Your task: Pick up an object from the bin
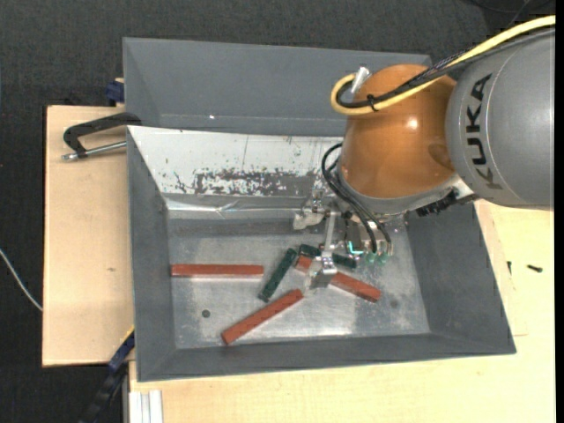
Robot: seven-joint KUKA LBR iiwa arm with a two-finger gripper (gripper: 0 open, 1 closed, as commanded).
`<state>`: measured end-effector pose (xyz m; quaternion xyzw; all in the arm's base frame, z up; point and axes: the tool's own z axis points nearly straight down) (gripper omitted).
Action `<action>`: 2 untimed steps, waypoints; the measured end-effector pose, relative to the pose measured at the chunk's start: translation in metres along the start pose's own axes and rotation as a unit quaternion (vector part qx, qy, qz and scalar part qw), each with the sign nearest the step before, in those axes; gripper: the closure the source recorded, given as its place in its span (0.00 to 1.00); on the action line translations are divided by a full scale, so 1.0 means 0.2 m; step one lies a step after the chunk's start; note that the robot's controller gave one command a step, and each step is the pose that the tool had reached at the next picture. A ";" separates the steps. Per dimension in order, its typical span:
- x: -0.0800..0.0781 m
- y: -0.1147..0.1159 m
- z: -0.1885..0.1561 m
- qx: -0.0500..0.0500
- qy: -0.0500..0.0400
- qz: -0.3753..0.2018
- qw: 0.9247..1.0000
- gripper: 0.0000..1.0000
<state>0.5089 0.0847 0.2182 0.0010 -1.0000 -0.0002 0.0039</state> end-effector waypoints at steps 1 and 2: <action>-0.01 0.00 -0.02 0.000 -0.004 0.001 1.000 0.00; -0.09 -0.02 0.20 -0.001 -0.008 -0.006 1.000 0.00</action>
Offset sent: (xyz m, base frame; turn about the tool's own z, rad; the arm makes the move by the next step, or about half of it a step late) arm 0.0488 -0.0155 -0.1482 -0.0407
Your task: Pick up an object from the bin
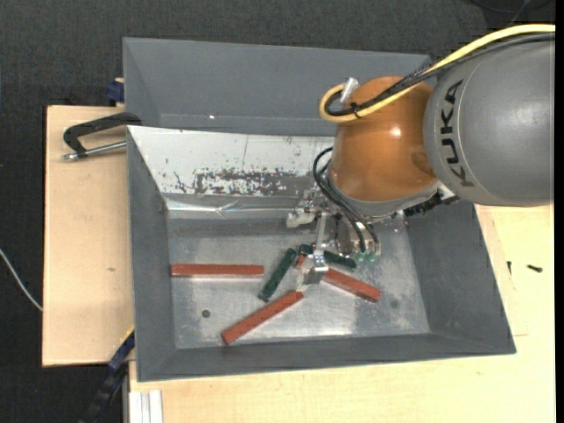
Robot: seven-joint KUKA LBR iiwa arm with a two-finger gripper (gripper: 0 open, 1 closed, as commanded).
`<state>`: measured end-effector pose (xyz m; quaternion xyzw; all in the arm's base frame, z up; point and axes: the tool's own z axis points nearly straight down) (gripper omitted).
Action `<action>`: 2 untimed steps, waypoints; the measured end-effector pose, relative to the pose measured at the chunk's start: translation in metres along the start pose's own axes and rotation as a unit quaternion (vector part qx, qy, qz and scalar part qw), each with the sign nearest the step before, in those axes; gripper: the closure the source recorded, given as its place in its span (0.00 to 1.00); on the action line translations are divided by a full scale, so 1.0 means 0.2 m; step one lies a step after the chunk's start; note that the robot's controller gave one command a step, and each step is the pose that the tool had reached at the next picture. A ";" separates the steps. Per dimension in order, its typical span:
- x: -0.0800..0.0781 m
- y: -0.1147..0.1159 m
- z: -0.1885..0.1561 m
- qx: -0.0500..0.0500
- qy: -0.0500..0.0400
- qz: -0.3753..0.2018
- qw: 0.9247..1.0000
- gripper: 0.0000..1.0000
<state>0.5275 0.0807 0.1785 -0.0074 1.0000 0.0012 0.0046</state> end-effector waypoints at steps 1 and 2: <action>-0.28 -0.23 0.50 0.000 0.006 -0.047 0.999 1.00; -0.29 -0.23 0.50 0.000 0.005 -0.047 0.999 1.00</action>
Offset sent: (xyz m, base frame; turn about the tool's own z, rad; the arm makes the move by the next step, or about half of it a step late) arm 0.0000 0.0000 0.0000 0.0000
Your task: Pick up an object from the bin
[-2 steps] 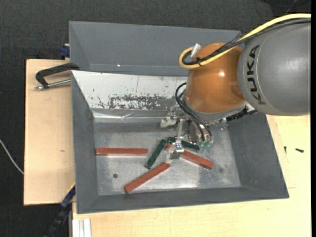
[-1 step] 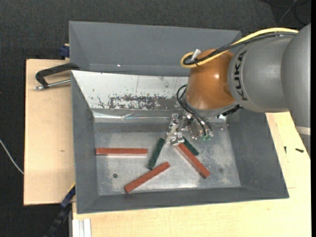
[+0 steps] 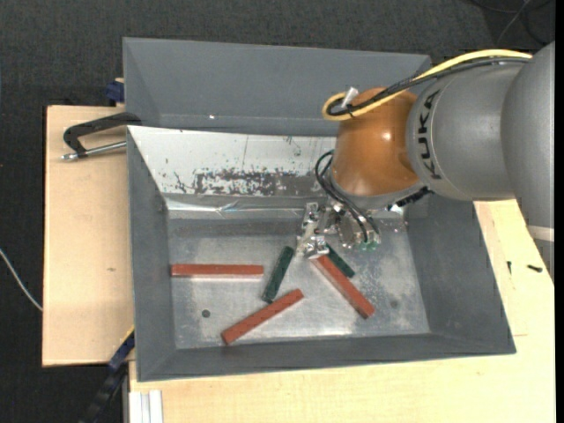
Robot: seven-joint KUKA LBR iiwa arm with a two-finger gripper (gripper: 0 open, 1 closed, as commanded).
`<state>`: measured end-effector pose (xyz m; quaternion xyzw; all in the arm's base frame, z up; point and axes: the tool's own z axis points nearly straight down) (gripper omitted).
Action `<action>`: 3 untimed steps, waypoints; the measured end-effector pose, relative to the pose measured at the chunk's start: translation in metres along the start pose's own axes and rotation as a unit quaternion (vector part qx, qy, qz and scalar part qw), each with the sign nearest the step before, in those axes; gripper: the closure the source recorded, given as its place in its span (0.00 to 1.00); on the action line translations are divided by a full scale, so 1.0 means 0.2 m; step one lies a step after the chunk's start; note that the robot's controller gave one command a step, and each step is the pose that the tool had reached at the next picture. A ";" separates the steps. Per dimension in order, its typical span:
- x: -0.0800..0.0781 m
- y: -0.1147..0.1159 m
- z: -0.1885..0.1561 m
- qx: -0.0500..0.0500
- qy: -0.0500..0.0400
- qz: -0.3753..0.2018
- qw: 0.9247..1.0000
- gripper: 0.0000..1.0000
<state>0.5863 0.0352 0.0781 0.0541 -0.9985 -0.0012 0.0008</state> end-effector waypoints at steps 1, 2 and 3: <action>-0.04 0.23 -0.77 0.001 -0.005 -0.006 1.000 1.00; -0.04 0.23 -0.77 0.001 -0.004 -0.006 1.000 1.00; 0.04 0.36 -0.33 0.000 -0.001 -0.020 1.000 0.00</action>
Offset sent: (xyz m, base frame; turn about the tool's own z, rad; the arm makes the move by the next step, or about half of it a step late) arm 0.0000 0.0000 0.0000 0.0000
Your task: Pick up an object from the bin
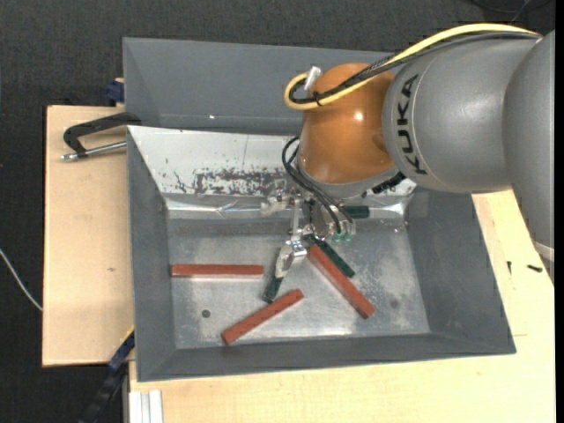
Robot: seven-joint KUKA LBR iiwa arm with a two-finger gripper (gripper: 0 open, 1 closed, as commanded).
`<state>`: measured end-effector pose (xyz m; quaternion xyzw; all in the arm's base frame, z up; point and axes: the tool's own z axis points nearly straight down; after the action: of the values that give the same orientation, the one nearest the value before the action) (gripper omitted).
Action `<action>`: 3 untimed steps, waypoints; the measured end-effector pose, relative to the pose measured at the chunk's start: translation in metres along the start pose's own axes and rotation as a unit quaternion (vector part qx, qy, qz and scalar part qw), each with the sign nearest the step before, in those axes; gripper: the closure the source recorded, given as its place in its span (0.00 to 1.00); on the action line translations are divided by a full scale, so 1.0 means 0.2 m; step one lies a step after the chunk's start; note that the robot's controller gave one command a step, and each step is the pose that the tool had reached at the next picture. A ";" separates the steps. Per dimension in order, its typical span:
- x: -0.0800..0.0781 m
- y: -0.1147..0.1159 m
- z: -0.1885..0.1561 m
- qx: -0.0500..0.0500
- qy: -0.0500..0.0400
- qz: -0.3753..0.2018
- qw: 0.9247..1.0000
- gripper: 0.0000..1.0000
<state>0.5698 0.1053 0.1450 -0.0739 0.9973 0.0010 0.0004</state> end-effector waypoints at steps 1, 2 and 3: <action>0.00 0.00 0.00 0.000 -0.001 0.001 1.000 0.00; -0.04 0.08 0.33 0.000 0.000 -0.062 0.998 1.00; -0.04 0.08 0.33 0.000 0.000 -0.062 0.998 1.00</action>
Offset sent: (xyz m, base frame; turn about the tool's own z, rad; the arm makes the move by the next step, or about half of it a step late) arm 0.0029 0.0160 -0.0750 -0.1253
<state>0.5759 0.1227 0.0780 -0.1358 0.9907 0.0009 0.0002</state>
